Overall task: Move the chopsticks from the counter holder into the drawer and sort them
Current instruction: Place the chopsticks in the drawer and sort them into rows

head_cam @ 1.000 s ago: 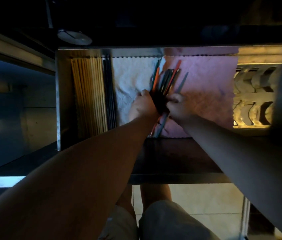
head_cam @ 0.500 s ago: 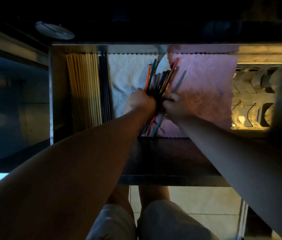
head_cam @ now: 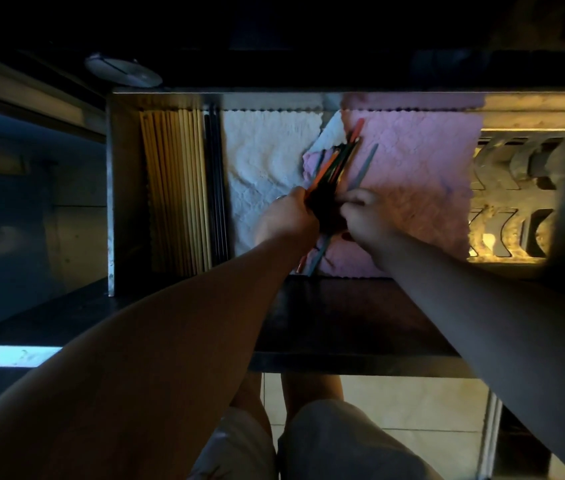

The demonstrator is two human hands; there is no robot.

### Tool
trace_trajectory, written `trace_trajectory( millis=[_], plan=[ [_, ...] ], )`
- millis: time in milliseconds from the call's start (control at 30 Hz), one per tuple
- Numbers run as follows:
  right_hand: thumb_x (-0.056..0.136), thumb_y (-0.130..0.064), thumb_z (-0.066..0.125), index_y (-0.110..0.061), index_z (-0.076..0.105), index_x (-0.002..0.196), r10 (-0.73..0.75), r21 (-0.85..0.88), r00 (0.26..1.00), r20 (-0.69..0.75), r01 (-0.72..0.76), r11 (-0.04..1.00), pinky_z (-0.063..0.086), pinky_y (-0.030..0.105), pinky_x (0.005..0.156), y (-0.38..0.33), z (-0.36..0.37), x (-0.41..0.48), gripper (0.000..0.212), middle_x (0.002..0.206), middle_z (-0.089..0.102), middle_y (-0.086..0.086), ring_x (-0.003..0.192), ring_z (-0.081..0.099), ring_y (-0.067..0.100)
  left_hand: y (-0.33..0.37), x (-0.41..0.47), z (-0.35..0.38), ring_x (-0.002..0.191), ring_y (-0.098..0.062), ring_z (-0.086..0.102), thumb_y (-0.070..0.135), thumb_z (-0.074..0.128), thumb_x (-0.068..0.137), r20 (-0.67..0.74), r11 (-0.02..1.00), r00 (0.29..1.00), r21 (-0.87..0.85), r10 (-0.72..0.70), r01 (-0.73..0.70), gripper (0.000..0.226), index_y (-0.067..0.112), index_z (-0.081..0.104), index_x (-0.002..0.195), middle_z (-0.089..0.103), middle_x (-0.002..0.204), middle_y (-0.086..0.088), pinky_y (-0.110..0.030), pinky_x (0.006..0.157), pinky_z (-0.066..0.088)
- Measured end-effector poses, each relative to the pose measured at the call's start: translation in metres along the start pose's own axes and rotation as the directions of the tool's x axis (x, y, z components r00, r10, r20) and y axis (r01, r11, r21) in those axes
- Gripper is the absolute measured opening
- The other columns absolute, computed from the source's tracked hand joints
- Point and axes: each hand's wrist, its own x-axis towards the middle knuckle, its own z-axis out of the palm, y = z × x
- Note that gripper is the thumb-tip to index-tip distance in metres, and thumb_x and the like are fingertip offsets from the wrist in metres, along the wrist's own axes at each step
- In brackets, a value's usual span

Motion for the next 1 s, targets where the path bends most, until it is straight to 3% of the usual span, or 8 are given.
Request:
trace_trajectory(
  millis=[133,233,367,467,600,700,833,1000],
  plan=[
    [0.083,-0.003,0.047,-0.024,0.060,0.076,0.013,0.010,1.000,-0.014,-0.013,1.000,0.050,0.030,0.067,0.004,0.002,0.001,0.026,0.075,0.062,0.001,0.076,0.061,0.020,0.007,0.002,-0.004,0.098,-0.038,0.061,0.015,0.044,0.092,-0.037,0.998,0.998,-0.034,-0.049,0.048,0.021,0.011,0.049,0.112,0.062,0.100,-0.018,-0.037,0.068,0.038],
    [0.082,-0.006,0.048,-0.026,0.059,0.072,0.023,-0.002,1.000,-0.002,-0.023,1.000,0.051,0.034,0.070,0.007,0.002,0.003,0.025,0.074,0.062,-0.001,0.077,0.063,0.022,0.007,0.004,-0.008,0.097,-0.038,0.062,0.010,0.043,0.090,-0.079,0.993,0.991,-0.031,-0.112,0.110,0.022,0.011,0.048,0.112,0.061,0.098,-0.016,-0.039,0.069,0.041],
    [0.083,-0.006,0.048,-0.027,0.059,0.072,0.016,0.009,1.000,0.005,-0.016,1.000,0.048,0.028,0.065,0.005,0.000,0.002,0.026,0.074,0.062,-0.002,0.078,0.063,0.021,0.006,0.005,-0.008,0.098,-0.038,0.061,0.010,0.041,0.092,-0.096,0.988,0.984,-0.052,-0.147,0.142,0.023,0.010,0.047,0.115,0.063,0.105,-0.018,-0.039,0.070,0.041],
    [0.083,-0.003,0.047,-0.027,0.058,0.072,0.007,0.019,1.000,-0.004,-0.007,1.000,0.046,0.026,0.061,0.003,0.000,0.001,0.028,0.074,0.060,-0.002,0.075,0.061,0.021,0.003,0.005,-0.005,0.095,-0.036,0.061,0.014,0.041,0.096,-0.133,0.984,0.980,-0.120,-0.148,0.132,0.021,0.008,0.047,0.115,0.059,0.096,-0.014,-0.037,0.068,0.038],
    [0.084,-0.005,0.050,-0.023,0.061,0.080,-0.004,0.003,1.000,0.000,0.004,1.000,0.050,0.036,0.074,0.004,0.001,0.003,0.022,0.076,0.060,-0.001,0.083,0.062,0.024,-0.011,0.007,-0.002,0.098,-0.034,0.061,0.017,0.053,0.092,-0.198,0.968,0.962,-0.199,-0.189,0.149,0.027,0.009,0.047,0.117,0.062,0.104,-0.014,-0.035,0.071,0.041],
    [0.084,-0.005,0.051,-0.024,0.061,0.078,0.007,0.014,1.000,0.002,-0.007,1.000,0.046,0.031,0.069,0.005,0.004,0.005,0.022,0.080,0.060,0.001,0.079,0.059,0.023,-0.023,0.011,-0.003,0.099,-0.034,0.060,0.015,0.061,0.086,-0.208,0.954,0.954,-0.254,-0.214,0.159,0.034,0.009,0.047,0.116,0.057,0.113,-0.014,-0.038,0.076,0.047],
    [0.088,0.001,0.049,-0.009,0.065,0.092,-0.008,0.032,1.000,-0.013,0.009,0.999,0.040,0.022,0.058,0.003,0.009,0.005,0.019,0.088,0.063,0.007,0.073,0.055,0.016,-0.037,0.011,-0.005,0.105,-0.034,0.054,0.009,0.064,0.083,-0.282,0.987,0.949,-0.114,-0.141,0.113,0.048,0.023,0.041,0.122,0.044,0.127,-0.012,-0.040,0.076,0.047],
    [0.089,0.002,0.048,-0.011,0.062,0.094,0.014,0.037,1.000,-0.007,-0.014,0.999,0.046,0.027,0.071,0.006,0.010,0.005,0.020,0.091,0.064,0.010,0.084,0.059,0.022,-0.047,0.011,-0.005,0.102,-0.035,0.054,0.013,0.057,0.088,-0.253,0.994,0.968,0.109,0.000,0.028,0.040,0.028,0.039,0.120,0.043,0.131,-0.012,-0.044,0.067,0.049]
  ],
)
